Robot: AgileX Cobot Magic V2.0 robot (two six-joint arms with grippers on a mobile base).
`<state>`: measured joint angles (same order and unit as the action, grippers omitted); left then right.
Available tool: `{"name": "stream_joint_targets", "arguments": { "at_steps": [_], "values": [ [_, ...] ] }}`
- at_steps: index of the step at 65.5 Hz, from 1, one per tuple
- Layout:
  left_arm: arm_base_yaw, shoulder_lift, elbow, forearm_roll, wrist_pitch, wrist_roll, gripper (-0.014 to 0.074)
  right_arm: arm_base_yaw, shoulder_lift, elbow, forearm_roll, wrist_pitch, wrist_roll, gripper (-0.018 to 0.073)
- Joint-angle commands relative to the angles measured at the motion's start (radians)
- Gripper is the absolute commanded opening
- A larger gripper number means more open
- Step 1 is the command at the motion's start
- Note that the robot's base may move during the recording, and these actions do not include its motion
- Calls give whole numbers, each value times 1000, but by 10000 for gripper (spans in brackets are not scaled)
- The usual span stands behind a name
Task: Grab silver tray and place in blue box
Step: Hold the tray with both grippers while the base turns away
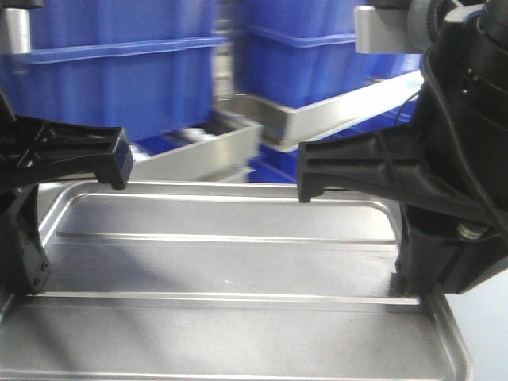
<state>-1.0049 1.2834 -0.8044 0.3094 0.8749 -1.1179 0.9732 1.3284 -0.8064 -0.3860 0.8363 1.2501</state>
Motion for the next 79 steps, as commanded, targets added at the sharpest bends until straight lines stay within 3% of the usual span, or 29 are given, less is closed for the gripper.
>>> {"name": "stream_joint_targets", "arguments": {
  "at_steps": [1, 79],
  "values": [
    [-13, -28, -28, -6, -70, -12, -14, 3, -24, -28, -23, -70, -5, 53],
    [-13, -28, -28, -6, -70, -12, -14, 3, -24, -28, -23, -70, -5, 53]
  ]
}}
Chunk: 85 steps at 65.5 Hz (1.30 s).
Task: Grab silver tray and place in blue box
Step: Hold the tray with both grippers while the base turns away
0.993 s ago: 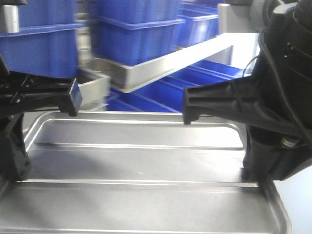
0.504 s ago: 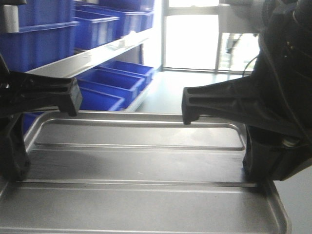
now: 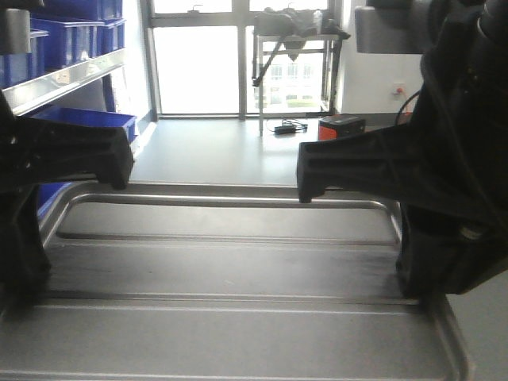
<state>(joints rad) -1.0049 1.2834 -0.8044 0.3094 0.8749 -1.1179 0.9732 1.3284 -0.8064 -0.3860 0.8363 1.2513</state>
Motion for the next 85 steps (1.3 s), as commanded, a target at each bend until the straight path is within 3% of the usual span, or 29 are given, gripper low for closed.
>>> {"name": "stream_joint_targets", "arguments": {
  "at_steps": [1, 85],
  "values": [
    [-13, -28, -28, -6, -70, -12, -14, 3, -24, -28, -23, -70, -6, 53],
    [-13, -28, -28, -6, -70, -12, -14, 3, -24, -28, -23, -70, -6, 53]
  ]
}}
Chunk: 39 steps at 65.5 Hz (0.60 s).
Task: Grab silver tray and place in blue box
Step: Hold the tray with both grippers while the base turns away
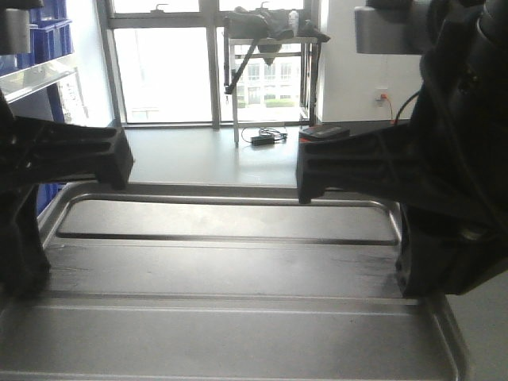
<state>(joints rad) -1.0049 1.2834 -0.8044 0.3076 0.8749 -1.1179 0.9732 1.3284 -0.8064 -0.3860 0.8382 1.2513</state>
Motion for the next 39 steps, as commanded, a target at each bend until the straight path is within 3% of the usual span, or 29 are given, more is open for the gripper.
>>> {"name": "stream_joint_targets", "arguments": {
  "at_steps": [1, 39],
  "values": [
    [-13, -28, -28, -4, -70, -12, -14, 3, -24, -28, -23, -72, -6, 53],
    [-13, -28, -28, -4, -70, -12, -14, 3, -24, -28, -23, -69, -6, 53]
  ]
}}
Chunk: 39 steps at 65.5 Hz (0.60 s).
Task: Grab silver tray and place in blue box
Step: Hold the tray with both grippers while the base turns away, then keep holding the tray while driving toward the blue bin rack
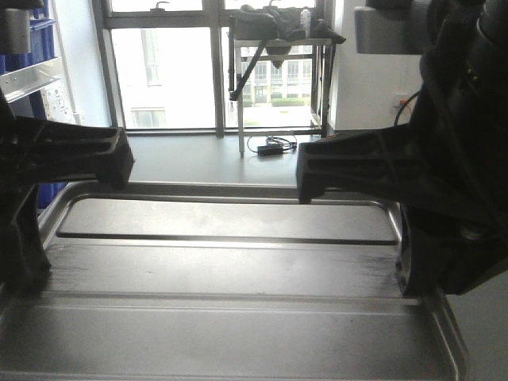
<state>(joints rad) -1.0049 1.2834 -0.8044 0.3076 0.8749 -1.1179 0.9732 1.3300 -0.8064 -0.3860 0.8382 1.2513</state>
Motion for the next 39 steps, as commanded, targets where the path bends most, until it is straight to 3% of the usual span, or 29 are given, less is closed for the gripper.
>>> {"name": "stream_joint_targets", "arguments": {
  "at_steps": [1, 39],
  "values": [
    [-13, -28, -28, -4, -70, -12, -14, 3, -26, -28, -23, -69, -6, 53],
    [-13, -28, -28, -1, -70, -12, -14, 3, -26, -28, -23, -69, -6, 53]
  ]
}}
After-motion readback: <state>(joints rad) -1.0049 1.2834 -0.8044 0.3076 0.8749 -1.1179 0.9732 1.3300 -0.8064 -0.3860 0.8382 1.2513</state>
